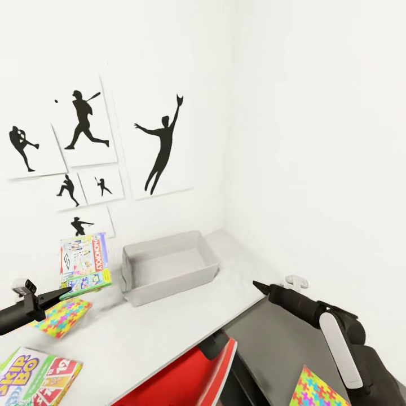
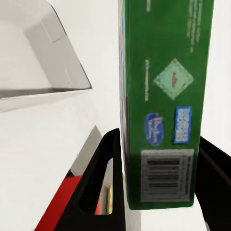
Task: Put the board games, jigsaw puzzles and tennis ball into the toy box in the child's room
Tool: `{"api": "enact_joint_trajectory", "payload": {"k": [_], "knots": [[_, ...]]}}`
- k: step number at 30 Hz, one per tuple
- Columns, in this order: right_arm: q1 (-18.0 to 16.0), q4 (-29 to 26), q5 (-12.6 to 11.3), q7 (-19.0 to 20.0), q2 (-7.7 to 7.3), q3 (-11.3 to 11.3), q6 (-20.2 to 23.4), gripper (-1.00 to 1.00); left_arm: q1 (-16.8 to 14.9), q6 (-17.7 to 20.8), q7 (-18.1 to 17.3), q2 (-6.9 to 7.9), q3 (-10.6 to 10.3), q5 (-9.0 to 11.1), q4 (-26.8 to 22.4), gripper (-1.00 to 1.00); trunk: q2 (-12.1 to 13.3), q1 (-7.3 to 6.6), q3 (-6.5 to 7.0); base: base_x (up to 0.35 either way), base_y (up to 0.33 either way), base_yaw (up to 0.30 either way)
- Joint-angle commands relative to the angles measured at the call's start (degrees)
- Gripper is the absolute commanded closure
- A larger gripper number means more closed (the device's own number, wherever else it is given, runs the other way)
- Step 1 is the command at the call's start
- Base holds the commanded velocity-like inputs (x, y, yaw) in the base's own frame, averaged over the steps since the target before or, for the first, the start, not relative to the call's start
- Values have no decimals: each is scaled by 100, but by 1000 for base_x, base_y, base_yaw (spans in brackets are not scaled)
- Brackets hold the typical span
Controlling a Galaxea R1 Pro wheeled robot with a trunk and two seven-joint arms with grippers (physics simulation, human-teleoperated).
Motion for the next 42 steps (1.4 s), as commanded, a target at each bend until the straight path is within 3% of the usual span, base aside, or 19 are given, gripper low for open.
{"api": "enact_joint_trajectory", "payload": {"k": [1,9,15,42], "knots": [[-4,-3,15,34,0,-13,29,-100,-9,56,-25,0,3,0,1,100,-14,4,-13,2,0,284],[-4,7,1,44,-2,-33,6,-100,-9,56,-25,-22,3,0,2,100,-14,4,-13,1,0,240],[-4,55,2,49,-15,-31,-562,-100,-9,48,-25,-35,18,0,1,100,-14,4,-13,0,0,26],[-4,147,-27,43,-17,-41,-634,-100,-9,40,-25,-36,29,4,2,100,-14,4,-13,88,84,0]]}}
